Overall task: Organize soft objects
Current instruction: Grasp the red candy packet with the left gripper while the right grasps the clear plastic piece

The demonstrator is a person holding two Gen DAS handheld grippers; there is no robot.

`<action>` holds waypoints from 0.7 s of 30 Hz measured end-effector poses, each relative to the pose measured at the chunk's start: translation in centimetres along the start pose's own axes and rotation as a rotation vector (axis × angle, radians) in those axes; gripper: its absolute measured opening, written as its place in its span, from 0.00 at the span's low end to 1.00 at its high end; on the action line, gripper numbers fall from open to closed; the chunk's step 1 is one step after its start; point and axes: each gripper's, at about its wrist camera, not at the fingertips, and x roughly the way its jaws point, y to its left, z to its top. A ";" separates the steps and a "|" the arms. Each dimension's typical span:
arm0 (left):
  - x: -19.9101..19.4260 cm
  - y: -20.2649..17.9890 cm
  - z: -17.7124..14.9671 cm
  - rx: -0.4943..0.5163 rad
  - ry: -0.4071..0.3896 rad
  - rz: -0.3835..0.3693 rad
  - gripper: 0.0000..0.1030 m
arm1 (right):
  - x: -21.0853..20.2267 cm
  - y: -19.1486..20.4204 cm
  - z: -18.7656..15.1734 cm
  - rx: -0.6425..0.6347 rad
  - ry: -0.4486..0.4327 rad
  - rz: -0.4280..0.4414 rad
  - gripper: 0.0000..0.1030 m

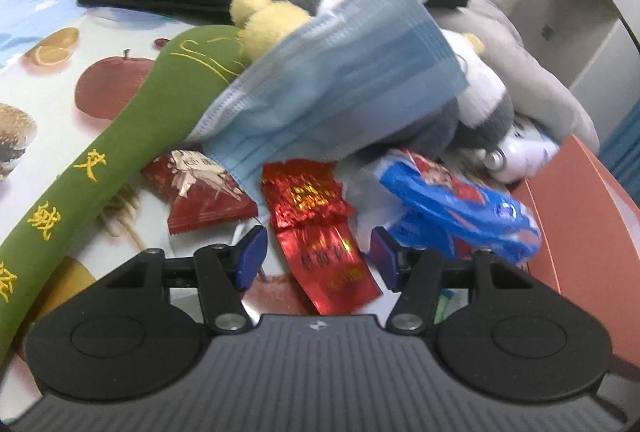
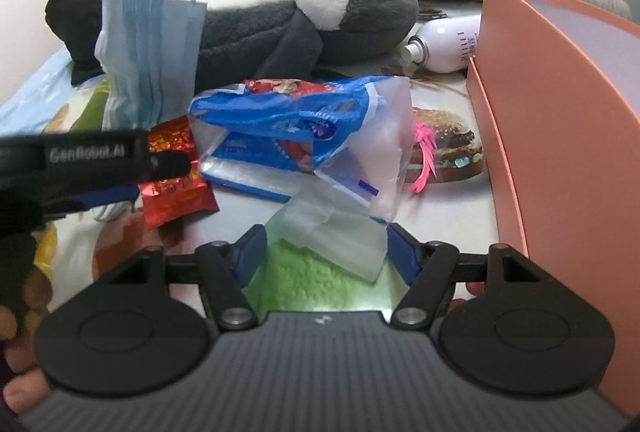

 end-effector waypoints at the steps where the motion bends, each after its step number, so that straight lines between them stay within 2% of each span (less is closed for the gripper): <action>1: 0.1 0.0 0.0 -0.003 -0.005 0.011 0.48 | 0.0 0.1 0.0 -0.009 -0.002 -0.009 0.63; 3: 0.4 0.1 0.1 -0.005 -0.009 0.030 0.39 | 0.0 0.1 -0.1 -0.017 -0.004 -0.015 0.60; 6: 0.5 0.5 0.2 -0.012 -0.010 0.041 0.17 | -0.3 0.1 -0.1 -0.022 -0.012 -0.017 0.56; 9: 0.4 0.9 0.3 -0.020 -0.013 0.028 0.15 | -0.5 0.1 -0.1 -0.023 -0.017 -0.016 0.51; 10: 0.3 0.9 0.2 -0.018 -0.014 0.029 0.14 | -0.7 0.1 -0.1 -0.024 -0.018 -0.007 0.43; 16: -1.1 1.2 -0.5 -0.032 -0.005 -0.002 0.11 | -1.7 0.2 -0.3 -0.031 -0.024 -0.008 0.16; 21: -3.0 1.4 -1.4 -0.018 0.008 -0.029 0.09 | -3.1 -0.2 -0.6 -0.011 -0.022 0.002 0.09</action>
